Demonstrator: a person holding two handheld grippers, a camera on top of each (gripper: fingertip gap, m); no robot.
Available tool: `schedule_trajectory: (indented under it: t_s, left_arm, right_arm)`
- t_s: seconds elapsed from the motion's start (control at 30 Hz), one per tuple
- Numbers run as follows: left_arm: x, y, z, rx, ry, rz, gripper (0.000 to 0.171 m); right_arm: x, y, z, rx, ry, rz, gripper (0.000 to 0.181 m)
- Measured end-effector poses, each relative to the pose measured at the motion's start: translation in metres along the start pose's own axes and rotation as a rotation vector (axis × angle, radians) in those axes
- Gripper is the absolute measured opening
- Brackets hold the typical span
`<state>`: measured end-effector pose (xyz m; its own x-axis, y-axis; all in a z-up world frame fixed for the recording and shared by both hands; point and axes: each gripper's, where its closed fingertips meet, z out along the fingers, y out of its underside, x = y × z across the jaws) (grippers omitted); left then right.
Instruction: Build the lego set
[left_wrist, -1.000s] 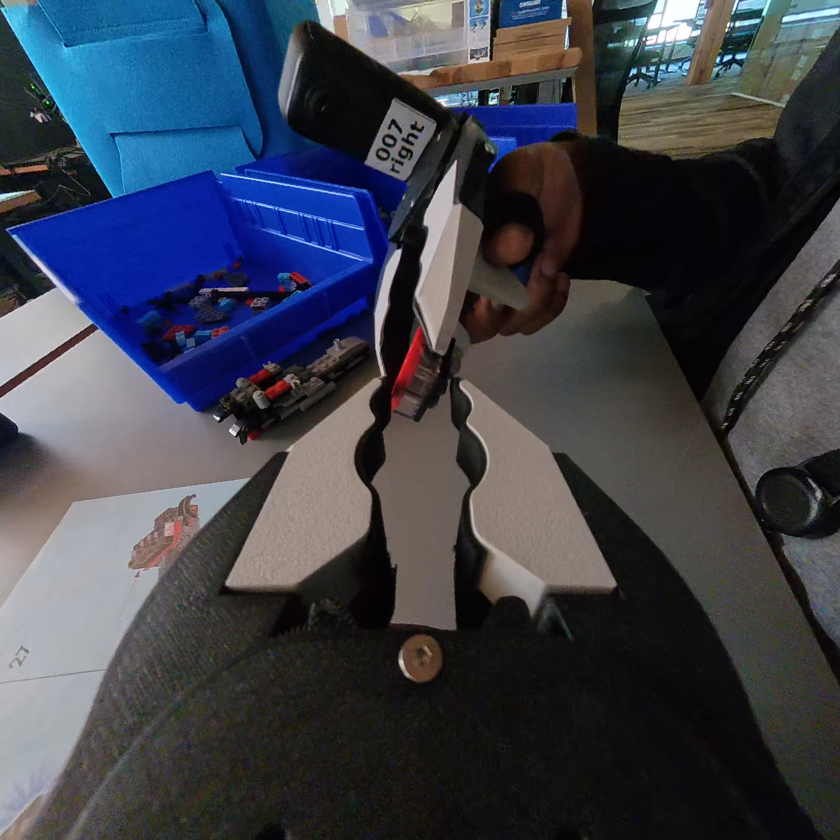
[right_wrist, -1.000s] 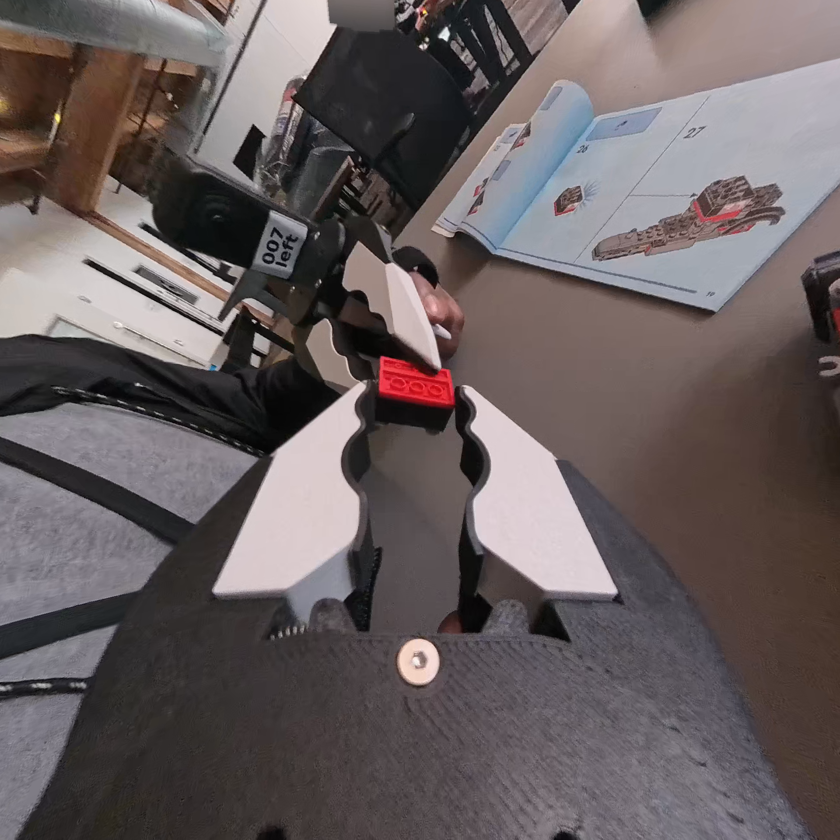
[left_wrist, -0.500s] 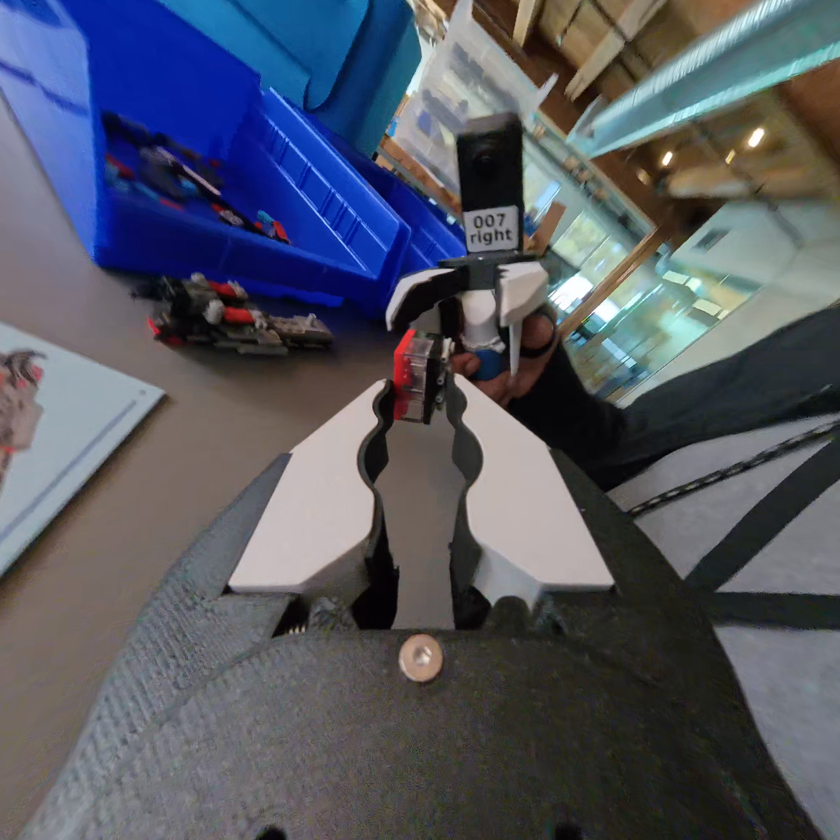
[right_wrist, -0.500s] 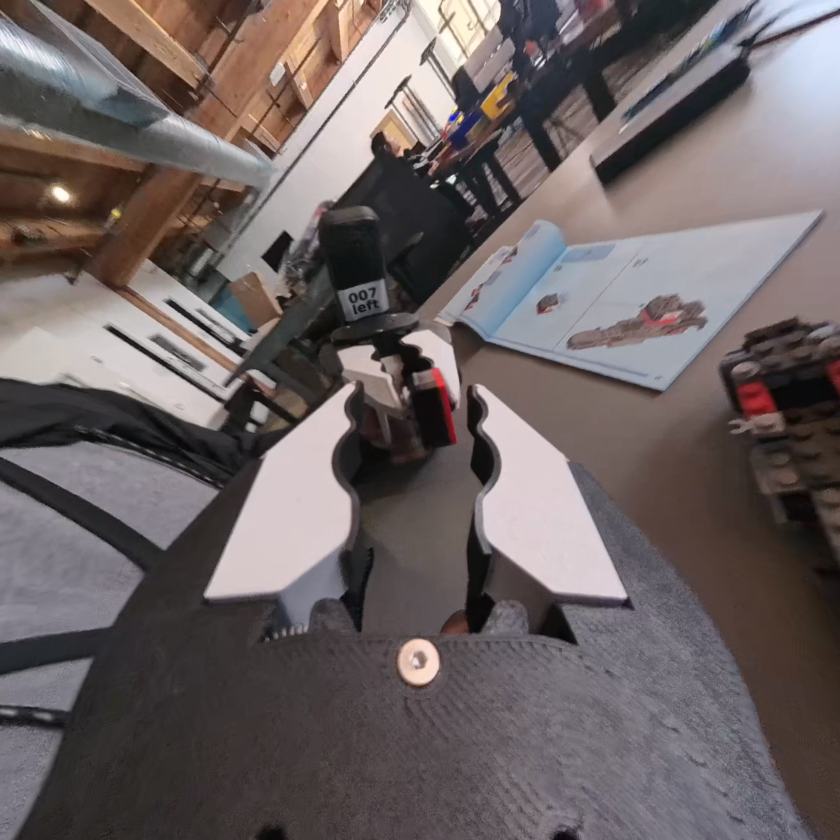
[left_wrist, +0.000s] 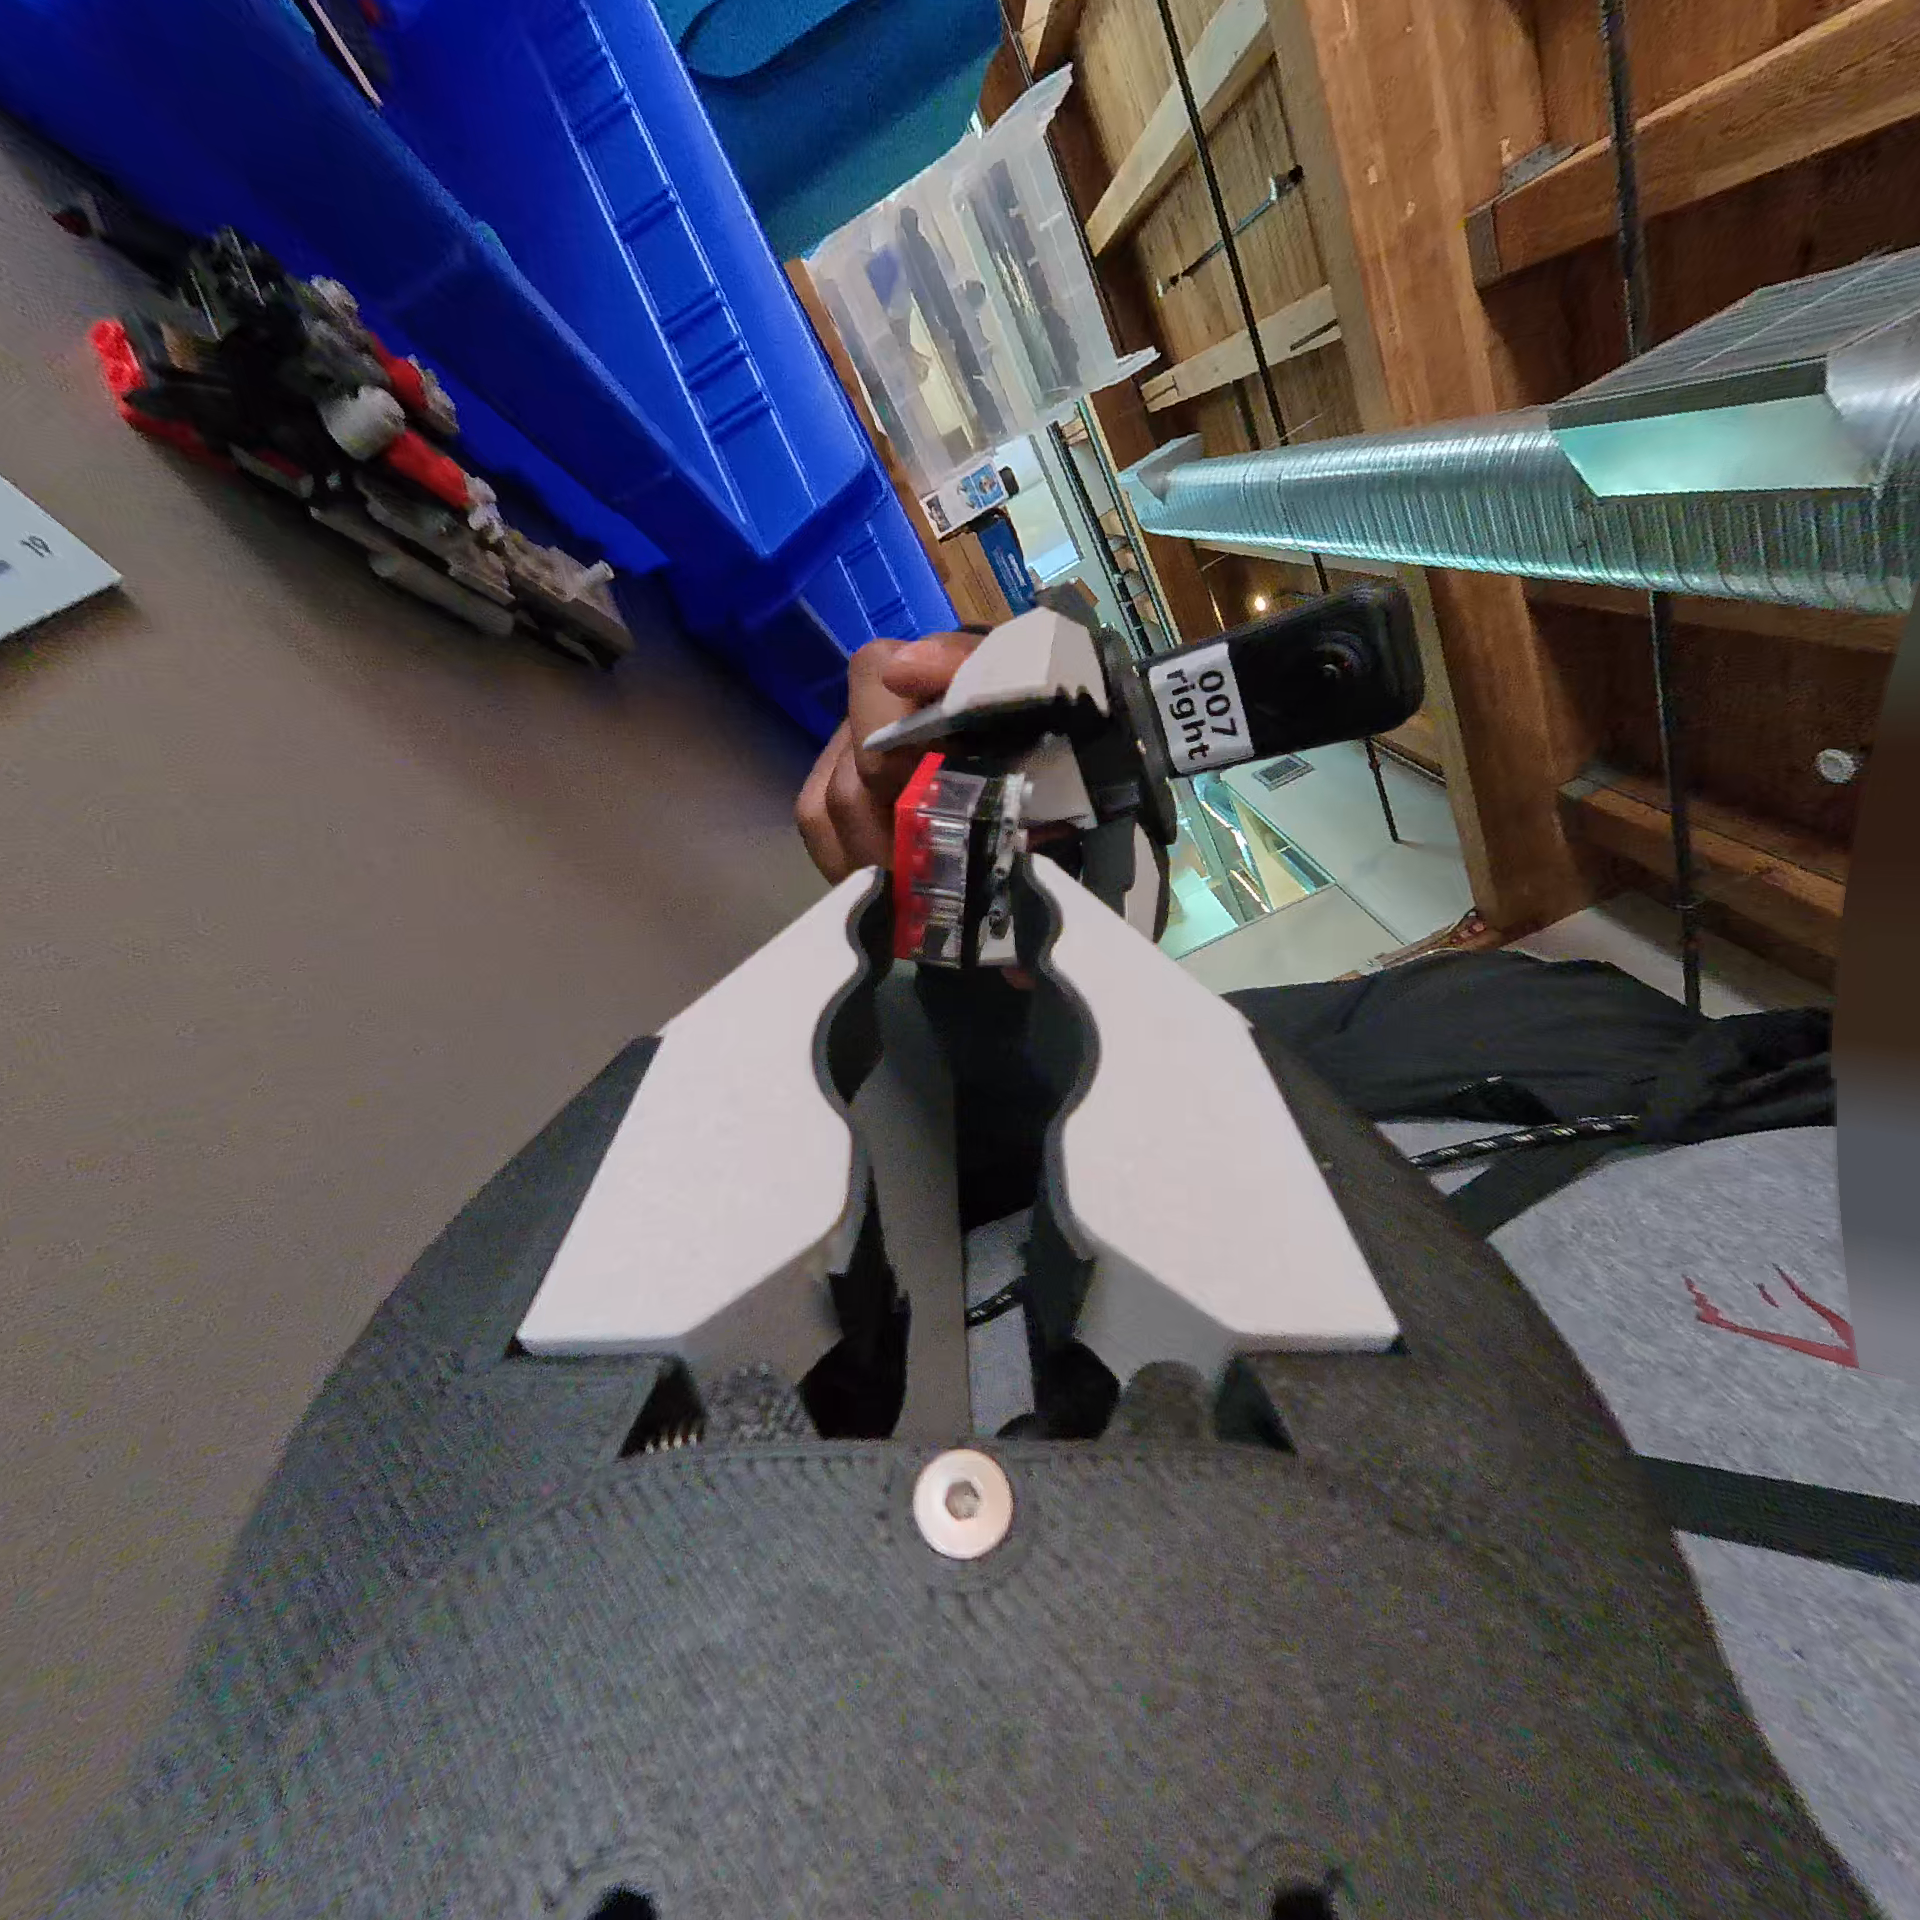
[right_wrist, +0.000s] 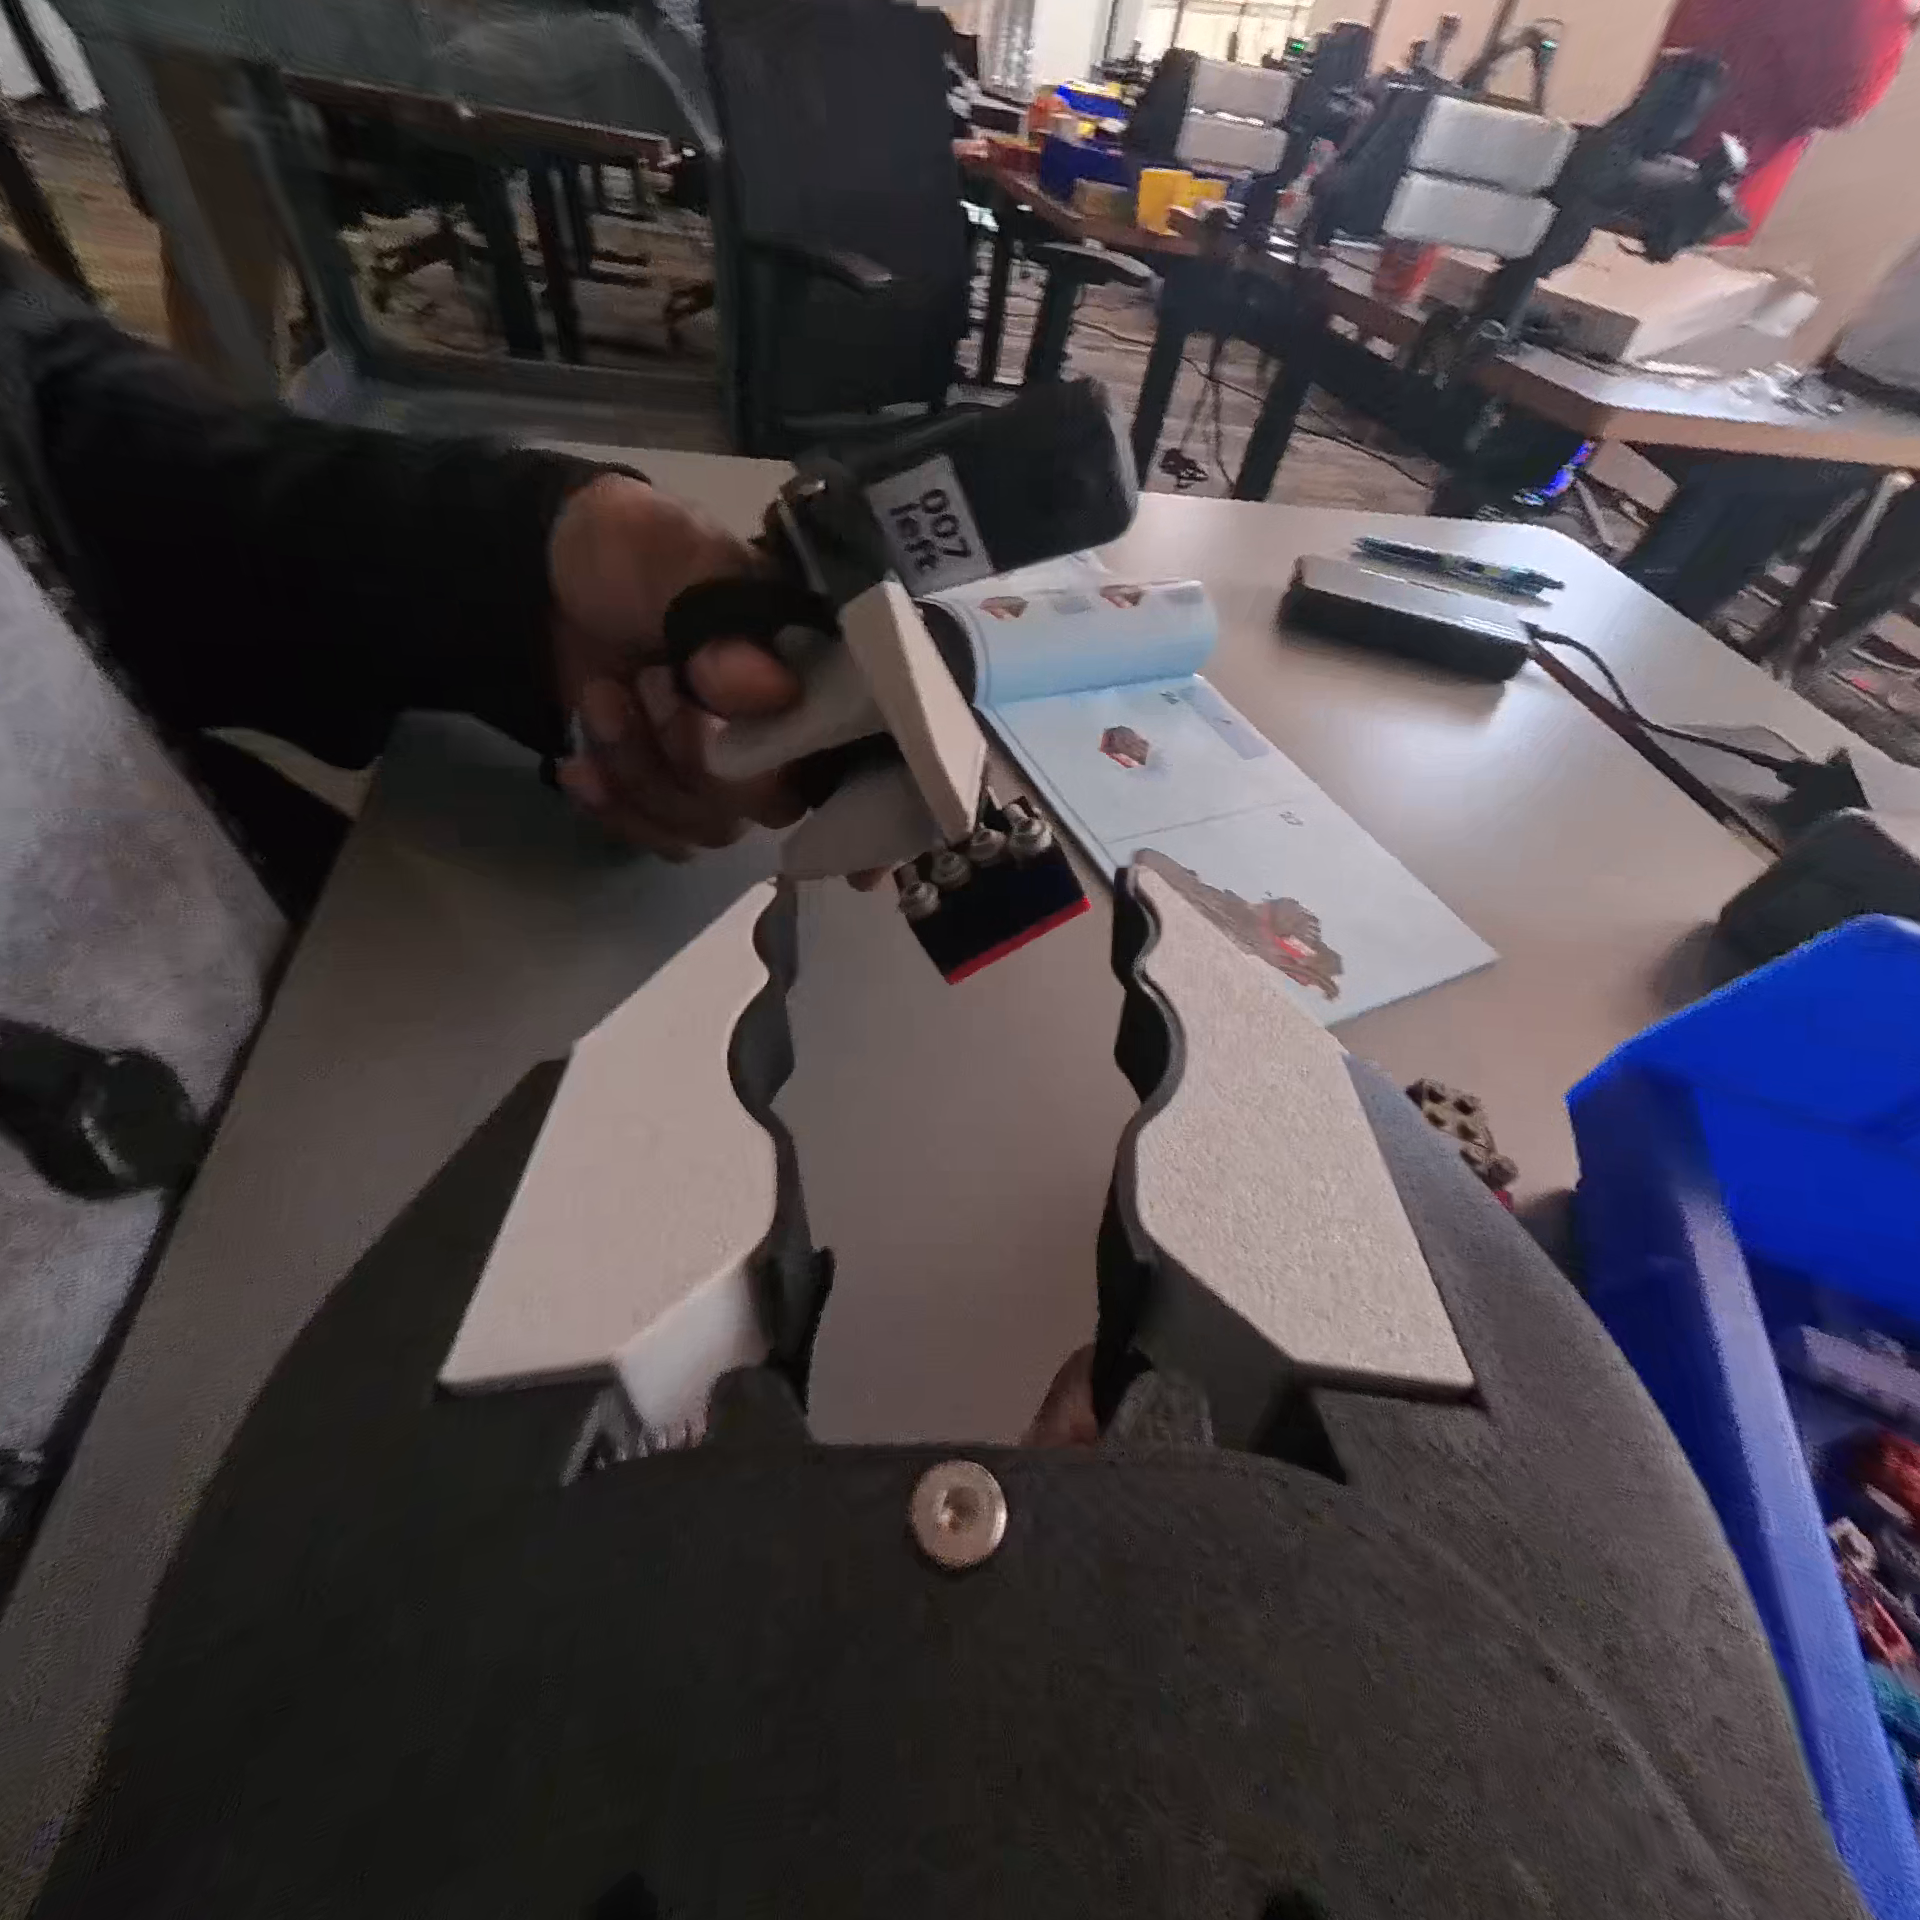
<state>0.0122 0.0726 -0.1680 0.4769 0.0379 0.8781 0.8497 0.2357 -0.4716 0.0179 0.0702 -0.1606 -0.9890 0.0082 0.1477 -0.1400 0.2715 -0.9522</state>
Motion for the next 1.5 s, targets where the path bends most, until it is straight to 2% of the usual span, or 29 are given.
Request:
schedule_trajectory:
  t_s: [0.17, 0.33, 0.47, 0.67, 0.73, 0.9, 1.07, 1.13, 1.2, 1.4, 1.5]
  left_arm:
    - [0.005, 0.006, 0.001, -0.036, 0.036, -0.033, 0.023]
    - [0.009, 0.009, 0.004, -0.066, 0.074, -0.064, 0.023]
    - [0.01, 0.013, 0.006, -0.094, 0.091, -0.079, 0.022]
    - [0.01, 0.009, 0.008, -0.097, 0.099, -0.078, 0.022]
    - [0.011, 0.005, 0.008, -0.091, 0.099, -0.053, 0.028]
    - [0.008, -0.017, 0.0, -0.089, -0.013, 0.14, 0.043]
    - [-0.007, -0.054, -0.002, -0.185, -0.203, 0.49, 0.057]
    - [-0.023, -0.071, 0.002, -0.255, -0.292, 0.633, 0.059]
    - [-0.038, -0.081, 0.01, -0.345, -0.323, 0.742, 0.06]
    - [-0.085, -0.083, 0.03, -0.623, -0.368, 0.871, 0.06]
    - [-0.099, -0.082, 0.034, -0.688, -0.369, 0.907, 0.06]
  right_arm:
    - [-0.006, 0.001, 0.002, -0.014, -0.045, -0.058, 0.063]
    - [-0.007, 0.005, 0.003, -0.038, -0.048, -0.103, 0.054]
    - [-0.006, 0.006, 0.001, -0.036, -0.056, -0.09, 0.04]
    - [-0.003, 0.007, -0.001, -0.038, -0.042, -0.057, 0.038]
    - [0.0, 0.005, -0.003, -0.022, -0.029, -0.024, 0.037]
    - [0.015, 0.004, -0.02, 0.007, 0.05, 0.09, 0.037]
    - [0.029, 0.007, -0.043, 0.051, 0.102, 0.205, 0.037]
    - [0.037, 0.009, -0.051, 0.065, 0.13, 0.247, 0.036]
    - [0.045, 0.012, -0.057, 0.071, 0.162, 0.29, 0.037]
    - [0.054, 0.019, -0.07, 0.073, 0.207, 0.347, 0.036]
    - [0.055, 0.023, -0.074, 0.077, 0.2, 0.366, 0.036]
